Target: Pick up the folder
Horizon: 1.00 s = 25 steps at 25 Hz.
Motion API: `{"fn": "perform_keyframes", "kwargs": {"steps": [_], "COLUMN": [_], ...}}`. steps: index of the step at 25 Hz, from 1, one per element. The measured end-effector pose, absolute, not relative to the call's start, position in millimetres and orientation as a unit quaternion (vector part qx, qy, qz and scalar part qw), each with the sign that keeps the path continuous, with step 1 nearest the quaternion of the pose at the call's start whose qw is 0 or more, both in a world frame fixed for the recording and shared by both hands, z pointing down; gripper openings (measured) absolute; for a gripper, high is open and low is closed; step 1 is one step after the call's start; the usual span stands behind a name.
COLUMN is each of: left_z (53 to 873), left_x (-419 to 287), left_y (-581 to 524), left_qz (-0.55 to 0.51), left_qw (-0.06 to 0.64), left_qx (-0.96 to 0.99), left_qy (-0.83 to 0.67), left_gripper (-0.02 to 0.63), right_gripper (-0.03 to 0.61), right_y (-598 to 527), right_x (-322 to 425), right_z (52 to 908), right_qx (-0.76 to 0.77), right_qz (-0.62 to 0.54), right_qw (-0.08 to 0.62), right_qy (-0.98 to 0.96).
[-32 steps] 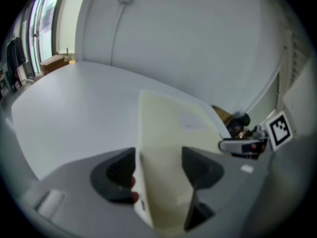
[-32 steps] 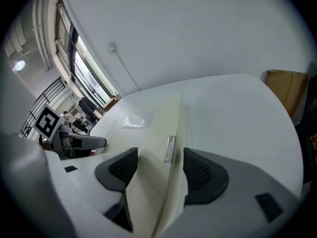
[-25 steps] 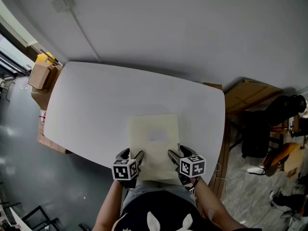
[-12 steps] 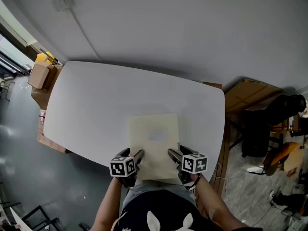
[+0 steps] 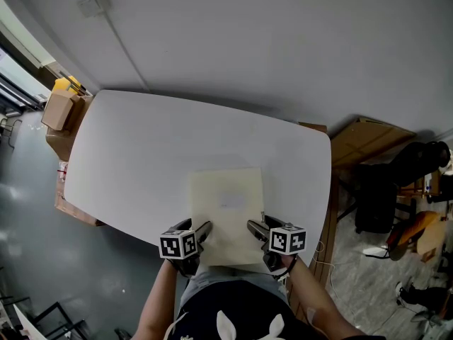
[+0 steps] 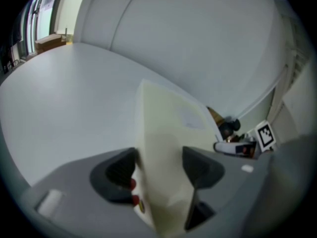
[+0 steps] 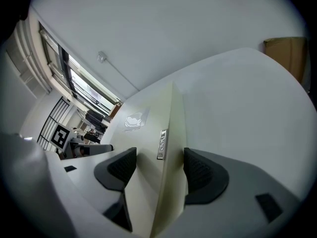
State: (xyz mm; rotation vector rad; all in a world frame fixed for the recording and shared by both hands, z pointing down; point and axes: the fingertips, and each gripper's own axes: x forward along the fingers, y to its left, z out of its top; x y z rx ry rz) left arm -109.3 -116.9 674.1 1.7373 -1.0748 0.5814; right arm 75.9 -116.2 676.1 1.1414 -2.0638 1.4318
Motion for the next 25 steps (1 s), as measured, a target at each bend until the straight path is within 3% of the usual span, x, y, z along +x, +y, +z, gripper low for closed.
{"fn": "perform_keyframes", "kwargs": {"steps": [25], "left_z": [672.3], "left_x": [-110.7], "left_y": [-119.1], "left_qz": [0.237], "left_qw": [0.485], "left_qx": [0.714], "left_qy": [-0.446], "left_gripper": [0.293], "right_gripper": [0.270], "right_y": [-119.8], "right_x": [75.2], "right_z": [672.2], "right_qx": [0.410], "right_qz": [0.467], "right_qw": [0.172], "right_qy": [-0.764]}}
